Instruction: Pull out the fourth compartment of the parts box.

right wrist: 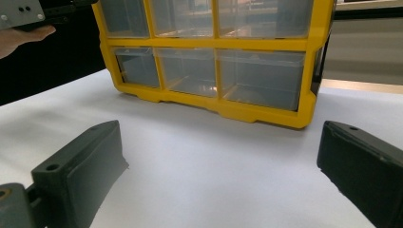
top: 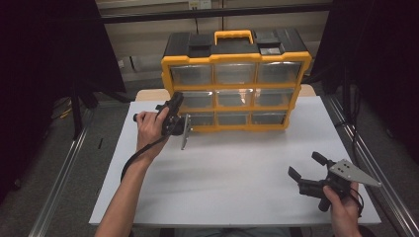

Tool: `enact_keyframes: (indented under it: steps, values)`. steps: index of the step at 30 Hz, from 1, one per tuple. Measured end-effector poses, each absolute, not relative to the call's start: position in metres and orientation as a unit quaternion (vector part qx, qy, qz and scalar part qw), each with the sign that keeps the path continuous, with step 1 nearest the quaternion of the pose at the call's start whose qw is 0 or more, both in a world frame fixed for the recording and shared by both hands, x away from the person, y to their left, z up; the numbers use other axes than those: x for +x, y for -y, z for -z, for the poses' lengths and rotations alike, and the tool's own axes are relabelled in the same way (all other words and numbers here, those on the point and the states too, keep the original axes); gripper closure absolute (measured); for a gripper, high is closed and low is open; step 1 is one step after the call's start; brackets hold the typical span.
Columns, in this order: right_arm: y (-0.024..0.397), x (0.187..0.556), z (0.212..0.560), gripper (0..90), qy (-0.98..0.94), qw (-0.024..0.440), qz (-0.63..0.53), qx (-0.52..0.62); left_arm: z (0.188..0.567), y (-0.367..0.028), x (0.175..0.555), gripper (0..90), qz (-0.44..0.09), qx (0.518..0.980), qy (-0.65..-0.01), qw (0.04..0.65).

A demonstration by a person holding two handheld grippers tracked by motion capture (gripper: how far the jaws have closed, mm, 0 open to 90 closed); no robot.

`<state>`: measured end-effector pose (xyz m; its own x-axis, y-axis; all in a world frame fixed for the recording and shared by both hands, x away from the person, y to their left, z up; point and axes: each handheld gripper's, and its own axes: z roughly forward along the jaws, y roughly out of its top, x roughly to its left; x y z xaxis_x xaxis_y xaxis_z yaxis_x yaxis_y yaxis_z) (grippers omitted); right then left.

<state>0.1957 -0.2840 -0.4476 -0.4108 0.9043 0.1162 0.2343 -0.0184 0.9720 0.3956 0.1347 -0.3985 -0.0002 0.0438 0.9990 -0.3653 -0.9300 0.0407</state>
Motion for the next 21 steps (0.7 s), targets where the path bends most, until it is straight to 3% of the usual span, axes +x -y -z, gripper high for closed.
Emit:
enact_keyframes:
  steps: [21]
  values:
    - [0.2843, 0.1953, 0.4473, 1.3, -0.631, 0.302, -0.554, 0.451, 0.3990, -0.1360, 0.3875, 79.3, -0.703, 0.685, 0.120, 0.148]
